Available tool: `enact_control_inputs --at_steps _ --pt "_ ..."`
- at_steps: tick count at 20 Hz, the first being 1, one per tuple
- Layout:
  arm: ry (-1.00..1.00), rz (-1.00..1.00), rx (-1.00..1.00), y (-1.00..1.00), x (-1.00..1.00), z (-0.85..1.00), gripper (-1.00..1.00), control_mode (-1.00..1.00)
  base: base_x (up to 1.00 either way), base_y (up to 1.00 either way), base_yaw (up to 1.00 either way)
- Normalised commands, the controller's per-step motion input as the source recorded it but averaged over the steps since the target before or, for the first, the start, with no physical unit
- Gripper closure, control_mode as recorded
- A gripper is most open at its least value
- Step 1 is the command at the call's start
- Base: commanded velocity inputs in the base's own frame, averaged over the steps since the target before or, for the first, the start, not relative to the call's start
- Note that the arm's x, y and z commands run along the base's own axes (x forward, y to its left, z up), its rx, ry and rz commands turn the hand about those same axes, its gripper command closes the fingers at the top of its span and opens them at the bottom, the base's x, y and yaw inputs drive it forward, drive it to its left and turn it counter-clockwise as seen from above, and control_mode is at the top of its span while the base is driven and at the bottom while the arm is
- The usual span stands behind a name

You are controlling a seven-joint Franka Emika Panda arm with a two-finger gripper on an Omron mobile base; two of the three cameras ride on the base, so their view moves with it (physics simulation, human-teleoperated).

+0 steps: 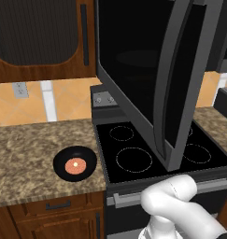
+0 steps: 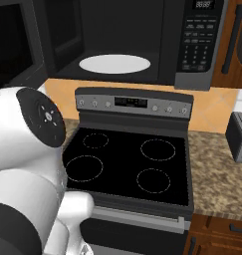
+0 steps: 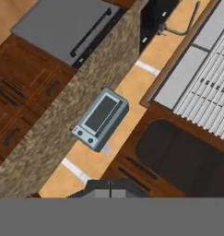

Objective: Open the microwave, place the bowl with waffle inside the microwave, then close the microwave door and turn it on.

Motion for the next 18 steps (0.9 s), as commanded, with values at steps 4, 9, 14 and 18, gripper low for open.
enact_control_inputs --at_steps 4,9,14,18 --pt "0.01 -0.22 0.25 -1.00 0.65 -0.37 1.00 -1.00 0.00 0.00 0.00" --pt "0.05 -0.15 0.03 -0.28 1.00 -0.57 1.00 -1.00 0.00 0.00 0.00" --pt "0.19 -0.14 -0.12 0.33 1.00 -0.55 1.00 -1.00 0.00 0.00 0.00" --pt "0.27 -0.14 -0.25 0.40 0.92 -0.36 1.00 -1.00 0.00 0.00 0.00"
